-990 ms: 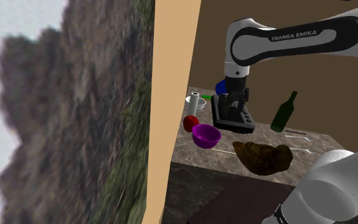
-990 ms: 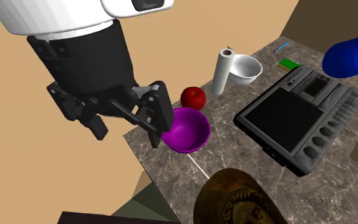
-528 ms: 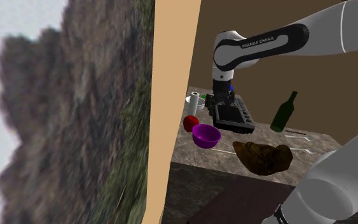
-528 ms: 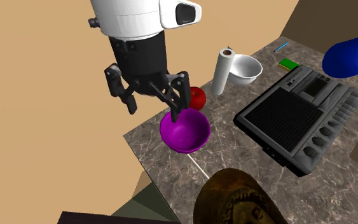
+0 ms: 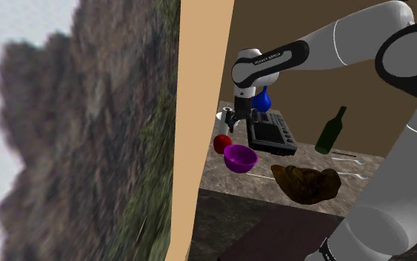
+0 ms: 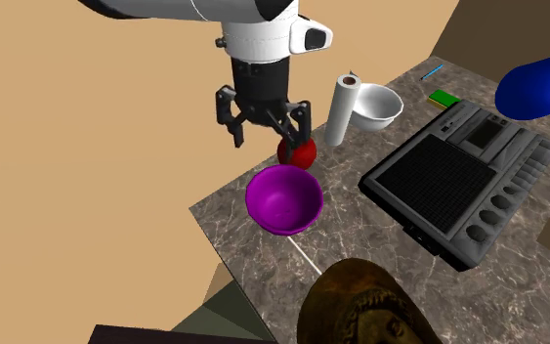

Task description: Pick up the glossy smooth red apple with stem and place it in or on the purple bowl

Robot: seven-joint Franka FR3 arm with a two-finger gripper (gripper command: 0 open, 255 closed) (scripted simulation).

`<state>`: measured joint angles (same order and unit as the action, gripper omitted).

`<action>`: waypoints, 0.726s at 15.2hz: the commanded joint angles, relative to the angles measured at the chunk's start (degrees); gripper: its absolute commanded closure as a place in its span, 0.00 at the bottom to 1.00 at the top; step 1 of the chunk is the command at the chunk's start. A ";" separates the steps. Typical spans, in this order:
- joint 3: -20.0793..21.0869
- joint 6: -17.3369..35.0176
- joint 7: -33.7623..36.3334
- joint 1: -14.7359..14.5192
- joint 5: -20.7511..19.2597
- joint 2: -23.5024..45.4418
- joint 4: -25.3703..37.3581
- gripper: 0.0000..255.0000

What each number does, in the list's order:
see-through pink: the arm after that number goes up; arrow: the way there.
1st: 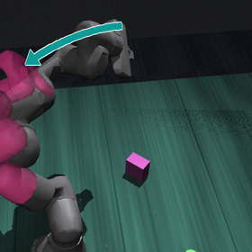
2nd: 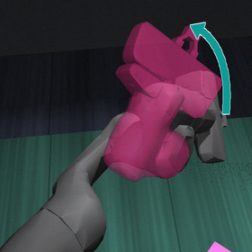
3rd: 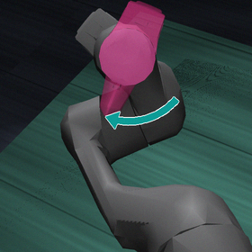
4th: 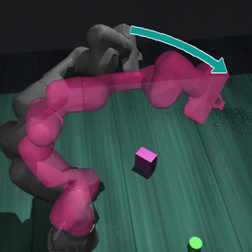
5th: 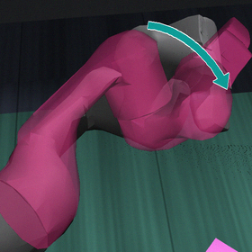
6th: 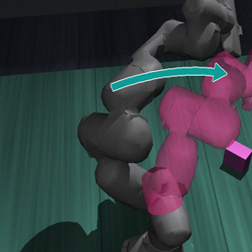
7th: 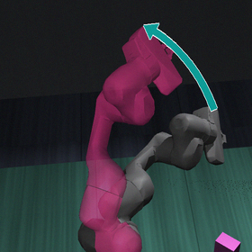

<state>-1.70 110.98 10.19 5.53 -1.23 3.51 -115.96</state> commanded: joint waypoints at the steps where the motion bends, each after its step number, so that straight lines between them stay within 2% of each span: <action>1: -0.51 0.55 -0.07 0.58 0.70 4.24 4.01 0.00; 11: -1.70 0.32 0.63 3.69 5.01 26.50 27.89 0.00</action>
<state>-3.34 111.42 10.64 8.91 3.32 28.09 -90.29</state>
